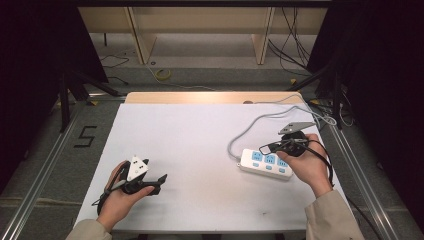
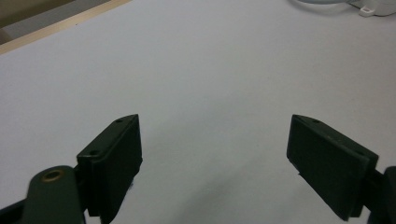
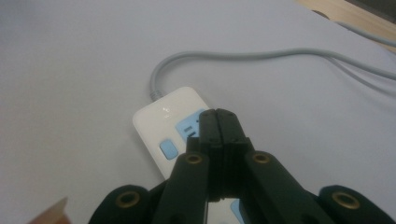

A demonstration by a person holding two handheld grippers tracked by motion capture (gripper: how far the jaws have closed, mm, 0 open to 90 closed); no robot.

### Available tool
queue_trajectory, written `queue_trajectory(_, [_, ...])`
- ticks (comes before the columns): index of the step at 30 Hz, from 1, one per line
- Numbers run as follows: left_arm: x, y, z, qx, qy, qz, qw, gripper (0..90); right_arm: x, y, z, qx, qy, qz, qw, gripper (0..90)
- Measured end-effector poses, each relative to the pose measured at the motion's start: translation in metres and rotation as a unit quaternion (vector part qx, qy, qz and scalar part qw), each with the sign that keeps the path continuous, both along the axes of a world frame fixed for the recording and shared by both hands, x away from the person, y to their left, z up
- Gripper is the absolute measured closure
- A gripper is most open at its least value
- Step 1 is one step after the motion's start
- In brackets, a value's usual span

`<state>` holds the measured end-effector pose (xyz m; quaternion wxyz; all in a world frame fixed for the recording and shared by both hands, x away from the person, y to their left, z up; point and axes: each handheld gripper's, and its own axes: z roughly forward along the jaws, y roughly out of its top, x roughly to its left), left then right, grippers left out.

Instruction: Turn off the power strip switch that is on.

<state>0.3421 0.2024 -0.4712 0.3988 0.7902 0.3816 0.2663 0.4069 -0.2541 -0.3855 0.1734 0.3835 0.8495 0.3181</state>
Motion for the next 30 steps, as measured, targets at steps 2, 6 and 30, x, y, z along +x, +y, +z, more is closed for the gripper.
queue_trajectory(2, [0.0, 0.0, 0.0, 0.0, 0.0, 0.0, 1.0, 17.9, 0.0, 0.001, -0.001, -0.002, 0.002, 0.001, 1.0, 90.0])
queue_trajectory(6, [0.0, 0.0, 0.0, 0.001, 0.001, 0.0, 1.0, 17.9, 0.001, 0.002, -0.002, -0.005, 0.008, 0.002, 1.0, 90.0])
queue_trajectory(30, [0.0, -0.002, 0.0, 0.005, 0.0, -0.001, 1.0, 18.1, 0.004, 0.013, -0.005, -0.029, 0.045, 0.011, 0.9985, 90.0])
